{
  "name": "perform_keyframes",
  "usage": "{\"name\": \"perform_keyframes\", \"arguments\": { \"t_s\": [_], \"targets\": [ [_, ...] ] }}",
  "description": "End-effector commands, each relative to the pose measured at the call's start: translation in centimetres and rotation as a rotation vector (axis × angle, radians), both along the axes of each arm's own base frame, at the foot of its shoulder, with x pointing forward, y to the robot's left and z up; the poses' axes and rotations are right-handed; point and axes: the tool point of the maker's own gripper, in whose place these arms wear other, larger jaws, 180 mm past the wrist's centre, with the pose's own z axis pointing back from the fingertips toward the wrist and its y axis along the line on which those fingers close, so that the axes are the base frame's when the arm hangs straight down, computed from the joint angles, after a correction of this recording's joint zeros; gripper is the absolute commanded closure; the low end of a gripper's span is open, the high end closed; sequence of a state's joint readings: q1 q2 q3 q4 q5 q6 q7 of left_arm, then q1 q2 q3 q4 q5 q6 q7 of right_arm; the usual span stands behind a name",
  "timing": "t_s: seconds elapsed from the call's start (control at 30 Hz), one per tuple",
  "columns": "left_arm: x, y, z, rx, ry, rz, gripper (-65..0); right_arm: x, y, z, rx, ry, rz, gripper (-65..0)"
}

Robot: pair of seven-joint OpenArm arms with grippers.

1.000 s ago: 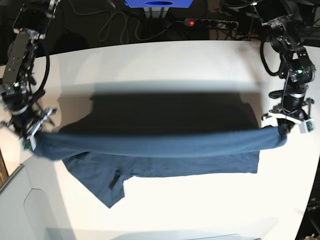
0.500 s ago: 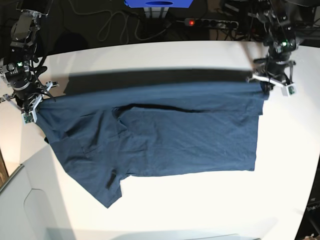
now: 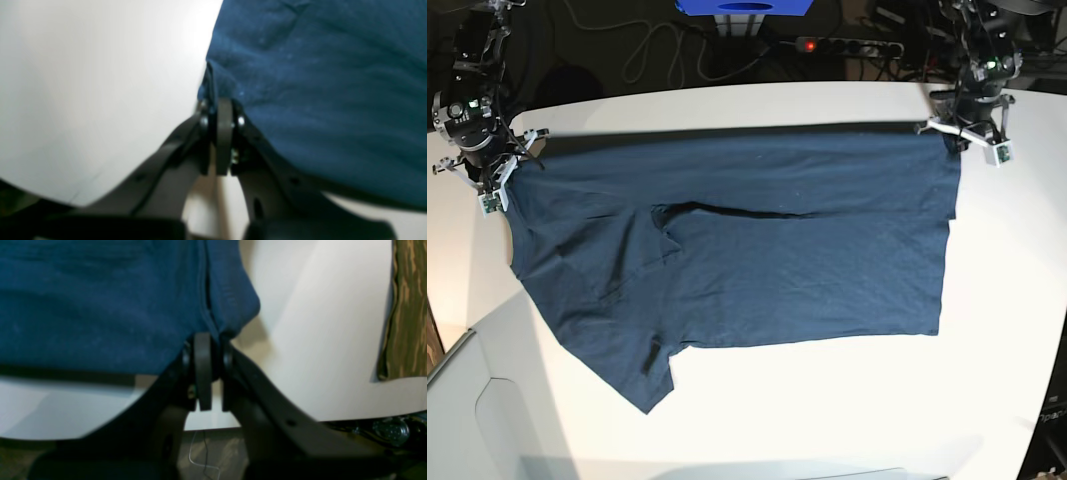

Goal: Fold the T-shirt properly
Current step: 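Lift the folded edge with both grippers and pull it back toward the arms, then lower the edge onto the table and open both grippers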

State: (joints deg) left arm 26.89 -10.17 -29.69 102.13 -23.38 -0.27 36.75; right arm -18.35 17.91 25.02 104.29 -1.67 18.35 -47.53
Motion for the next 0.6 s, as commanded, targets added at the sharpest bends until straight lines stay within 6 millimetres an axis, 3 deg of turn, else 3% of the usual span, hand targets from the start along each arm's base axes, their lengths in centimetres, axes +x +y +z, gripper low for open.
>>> {"name": "perform_keyframes", "arguments": {
  "t_s": [0.0,0.23,0.57],
  "targets": [
    [-0.1,0.4,0.7,0.021,-0.015,-0.004,0.0,0.6,-0.6,1.0,-0.023,-0.040,0.008,-0.1],
    [-2.0,0.0,1.1,0.037,0.014,-0.026,0.0,-1.2,-0.3,0.0,-0.013,-0.023,0.029,-0.1],
    [-3.6,-0.1,0.7,0.041,0.056,-0.031,0.0,-2.1,-0.7,-0.4,-0.011,-0.006,0.001,-0.1]
  ]
}}
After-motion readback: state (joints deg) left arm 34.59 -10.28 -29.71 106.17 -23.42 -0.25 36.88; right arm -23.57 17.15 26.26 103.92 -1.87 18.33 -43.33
